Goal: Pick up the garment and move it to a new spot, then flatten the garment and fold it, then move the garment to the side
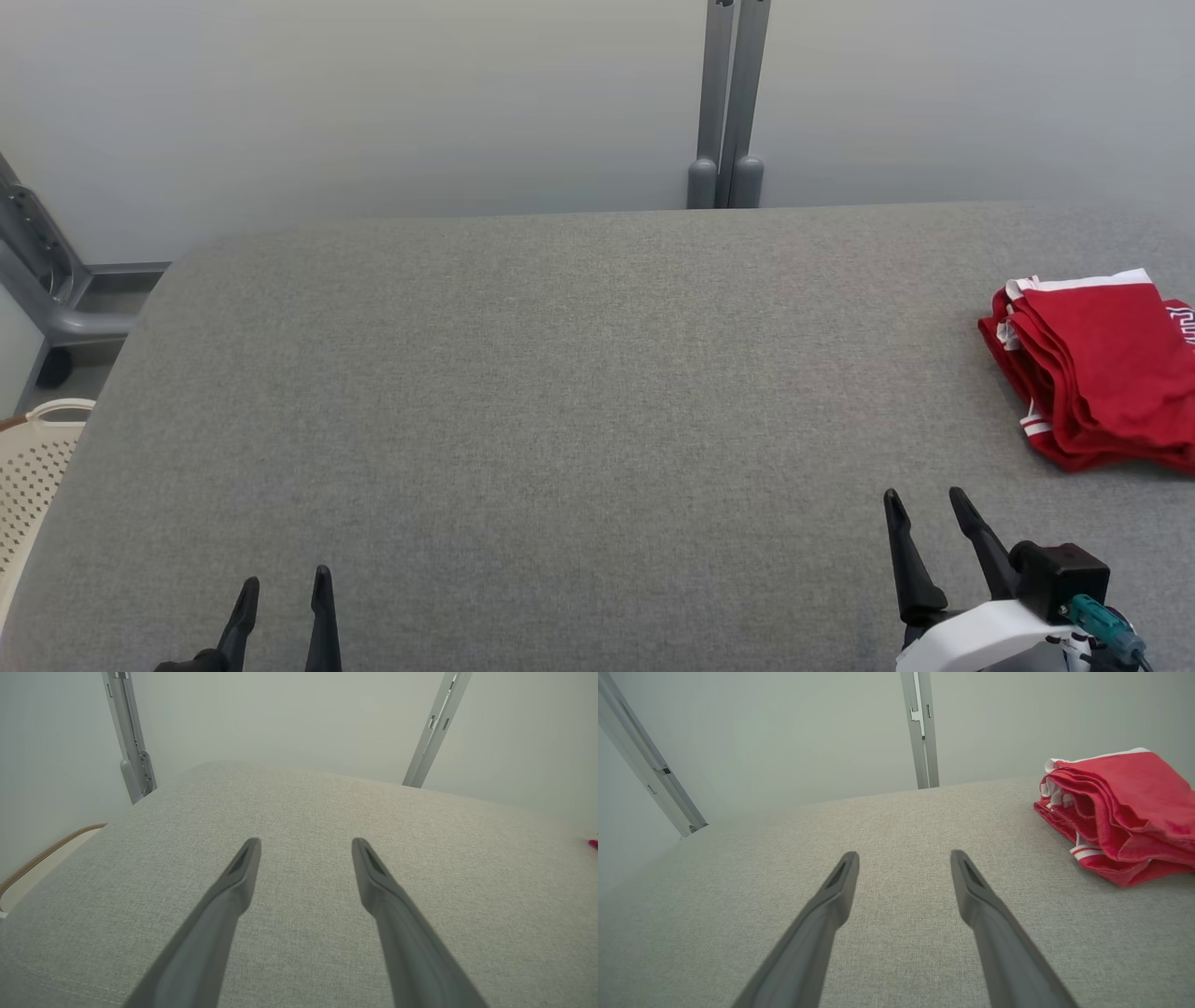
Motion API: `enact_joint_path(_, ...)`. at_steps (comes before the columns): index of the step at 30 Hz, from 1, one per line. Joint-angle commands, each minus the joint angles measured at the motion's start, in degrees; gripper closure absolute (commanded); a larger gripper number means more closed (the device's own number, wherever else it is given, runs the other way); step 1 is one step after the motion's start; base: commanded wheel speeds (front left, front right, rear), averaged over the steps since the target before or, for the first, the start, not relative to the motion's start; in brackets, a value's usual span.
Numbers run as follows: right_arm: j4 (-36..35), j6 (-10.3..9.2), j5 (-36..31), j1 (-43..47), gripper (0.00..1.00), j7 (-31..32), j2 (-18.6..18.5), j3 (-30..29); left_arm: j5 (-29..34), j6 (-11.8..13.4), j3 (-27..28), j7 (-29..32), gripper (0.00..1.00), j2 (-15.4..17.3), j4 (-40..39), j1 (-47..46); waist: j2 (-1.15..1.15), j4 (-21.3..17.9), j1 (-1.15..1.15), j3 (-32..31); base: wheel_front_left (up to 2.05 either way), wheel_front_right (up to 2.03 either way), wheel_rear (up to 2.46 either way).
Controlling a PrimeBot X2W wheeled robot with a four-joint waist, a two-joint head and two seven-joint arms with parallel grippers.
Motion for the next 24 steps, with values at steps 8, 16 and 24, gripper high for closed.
enact_joint_path(8, 0.62, -0.03, -0.21, -0.38, 0.00, -0.29, -0.09, -0.13, 0.51, -0.39, 0.54, -0.18, 0.00, -0.22, 1.00, -0.77, 0.00, 0.40, 0.00, 0.08, 0.00, 0.00, 0.00)
enact_joint_path(16, 1.01, 0.00, 0.18, 0.07, 1.00, 0.01, 0.05, 0.18, 0.24, -0.39, 0.28, 0.10, 1.00, -0.40, 1.83, -0.07, 0.00, 0.62, 0.00, 0.25, 0.00, 0.00, 0.00)
enact_joint_path(24, 1.48, 0.00, 6.94, 0.15, 1.00, 1.74, 0.21, -0.77, -5.75, -0.90, 1.08, 2.45, 1.00, -1.24, 3.25, -1.57, 0.00, 0.54, 0.00, 0.47, 0.00, 0.00, 0.00)
